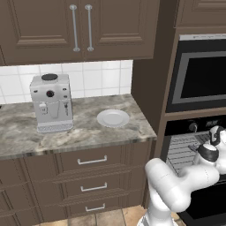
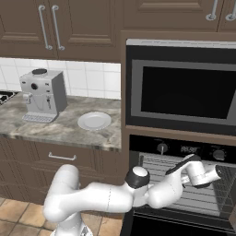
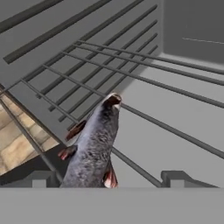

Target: Take the fish from the oven and place it on the plate on the counter.

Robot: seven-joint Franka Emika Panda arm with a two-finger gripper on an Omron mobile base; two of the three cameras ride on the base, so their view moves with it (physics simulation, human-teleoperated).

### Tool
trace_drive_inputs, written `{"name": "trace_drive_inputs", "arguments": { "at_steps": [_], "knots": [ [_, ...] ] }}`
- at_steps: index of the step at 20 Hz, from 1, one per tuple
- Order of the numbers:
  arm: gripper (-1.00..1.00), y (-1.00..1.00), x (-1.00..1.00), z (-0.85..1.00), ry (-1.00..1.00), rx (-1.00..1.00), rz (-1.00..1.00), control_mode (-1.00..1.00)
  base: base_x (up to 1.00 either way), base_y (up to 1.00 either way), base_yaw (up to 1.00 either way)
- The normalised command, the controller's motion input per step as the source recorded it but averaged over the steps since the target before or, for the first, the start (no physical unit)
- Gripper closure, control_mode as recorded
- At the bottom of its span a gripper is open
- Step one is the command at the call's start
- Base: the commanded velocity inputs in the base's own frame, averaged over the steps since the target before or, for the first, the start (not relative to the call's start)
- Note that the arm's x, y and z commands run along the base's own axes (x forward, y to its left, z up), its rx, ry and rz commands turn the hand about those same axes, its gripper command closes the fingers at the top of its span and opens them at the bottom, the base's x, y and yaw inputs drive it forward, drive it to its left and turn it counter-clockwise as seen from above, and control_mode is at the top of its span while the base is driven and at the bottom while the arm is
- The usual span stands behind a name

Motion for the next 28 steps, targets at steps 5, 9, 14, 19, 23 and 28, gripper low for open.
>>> {"name": "trace_drive_inputs", "arguments": {
  "at_steps": [5, 9, 14, 19, 23, 28],
  "knots": [
    [-1.0, 0.23, 0.0, -1.0, 0.15, 0.08, 0.0, -1.0, 0.0, 0.0, 0.0],
    [-1.0, 0.3, -0.16, -1.0, 0.44, 0.01, 0.0, -1.0, 0.0, 0.0, 0.0],
    [-1.0, 0.62, -0.86, -1.0, 0.22, -0.01, 0.05, -1.0, 0.0, 0.0, 0.0],
    [1.0, 0.91, -1.0, -1.0, 0.04, 0.0, 0.14, -1.0, 0.0, 0.0, 0.0],
    [1.0, 1.0, -1.0, -1.0, 0.0, 0.0, 0.18, -1.0, 0.0, 0.0, 0.0],
    [1.0, 0.78, -1.0, -1.0, 0.05, -0.01, 0.13, -1.0, 0.0, 0.0, 0.0]
  ]
}}
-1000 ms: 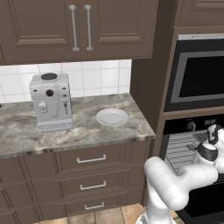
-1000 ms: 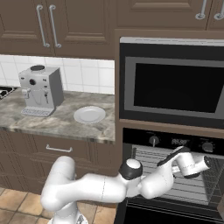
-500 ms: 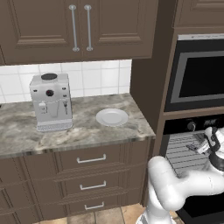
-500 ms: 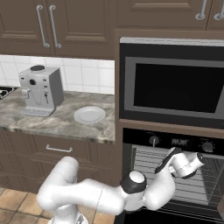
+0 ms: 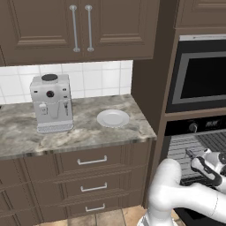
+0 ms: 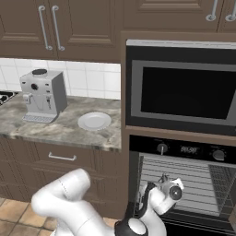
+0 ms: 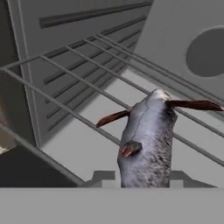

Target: Take the fish from the oven and place it on the plate on the counter.

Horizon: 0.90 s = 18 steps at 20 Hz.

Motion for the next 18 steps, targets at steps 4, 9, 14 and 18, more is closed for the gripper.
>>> {"name": "trace_drive_inputs", "arguments": {
  "at_steps": [4, 9, 14, 18],
  "knots": [
    [1.0, -0.16, -0.98, -0.75, 0.22, 0.08, 0.0, -1.0, 0.0, 0.0, 0.0],
    [1.0, -0.49, -0.75, 0.21, 0.09, 0.26, -0.07, -1.0, 0.0, 0.0, 0.0],
    [1.0, -0.41, -0.58, 0.61, 0.01, 0.28, -0.12, -1.0, 0.0, 0.0, 0.0],
    [1.0, -0.18, -0.46, 0.97, 0.0, 0.23, -0.08, -1.0, 0.0, 0.0, 0.0]
  ]
}}
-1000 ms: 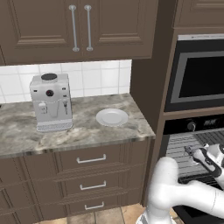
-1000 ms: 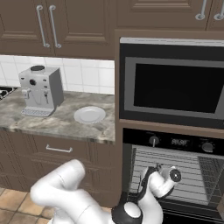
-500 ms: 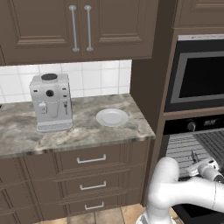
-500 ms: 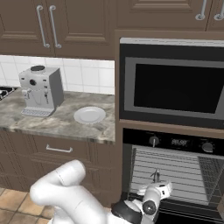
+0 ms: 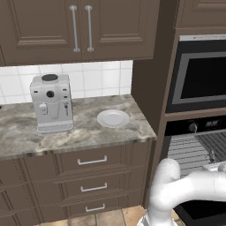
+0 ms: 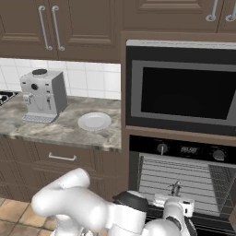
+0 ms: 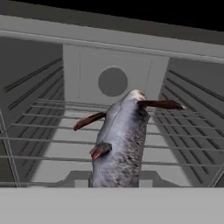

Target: Take the fish from the oven and place it on the plate on the counter.

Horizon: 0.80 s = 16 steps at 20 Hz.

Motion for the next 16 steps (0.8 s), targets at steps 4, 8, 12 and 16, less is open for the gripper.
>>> {"name": "trace_drive_inputs", "arguments": {
  "at_steps": [4, 8, 12, 16],
  "knots": [
    [1.0, 0.0, -0.38, 1.0, -0.19, 0.1, -0.01, -1.0, 0.0, 0.0, 0.0],
    [1.0, 0.0, -0.43, 1.0, -0.43, 0.06, 0.0, -1.0, 0.0, 0.0, 0.0],
    [1.0, 0.53, -0.36, 1.0, -0.45, 0.01, 0.0, -1.0, 0.0, 0.0, 0.0],
    [1.0, 1.0, -0.34, 1.0, -0.43, 0.0, 0.0, -1.0, 0.0, 0.0, 0.0]
  ]
}}
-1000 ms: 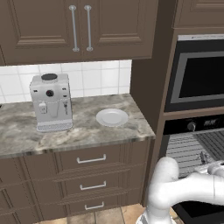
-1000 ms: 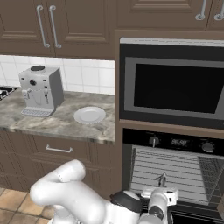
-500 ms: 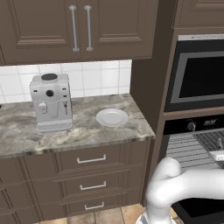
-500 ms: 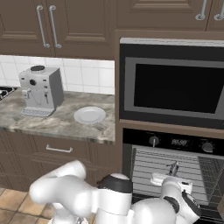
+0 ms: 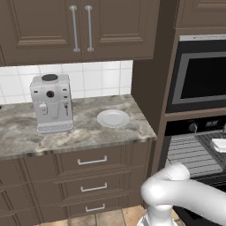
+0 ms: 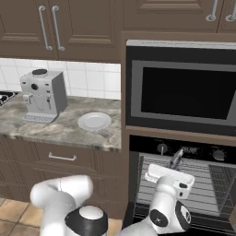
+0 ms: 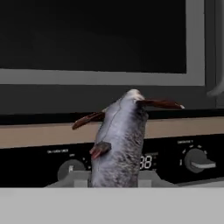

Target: Take the fish from the oven and place it on the plate on the counter.

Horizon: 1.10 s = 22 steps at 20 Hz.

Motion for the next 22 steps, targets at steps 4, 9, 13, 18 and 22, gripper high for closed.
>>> {"name": "trace_drive_inputs", "arguments": {
  "at_steps": [4, 9, 13, 18, 22],
  "knots": [
    [1.0, 0.98, -0.34, 1.0, -0.41, 0.0, 0.01, -1.0, 0.0, 0.0, 0.0],
    [1.0, 0.97, -0.44, 1.0, -0.42, 0.0, 0.05, -1.0, 0.0, 0.0, 0.0],
    [1.0, 1.0, -0.34, 0.99, -0.28, -0.09, 0.06, -1.0, 0.0, 0.0, 0.0],
    [1.0, 1.0, -0.41, 0.89, -0.1, -0.19, 0.1, -1.0, 0.0, 0.0, 0.0],
    [1.0, 1.0, -0.3, 0.57, -0.01, -0.29, 0.12, -1.0, 0.0, 0.0, 0.0]
  ]
}}
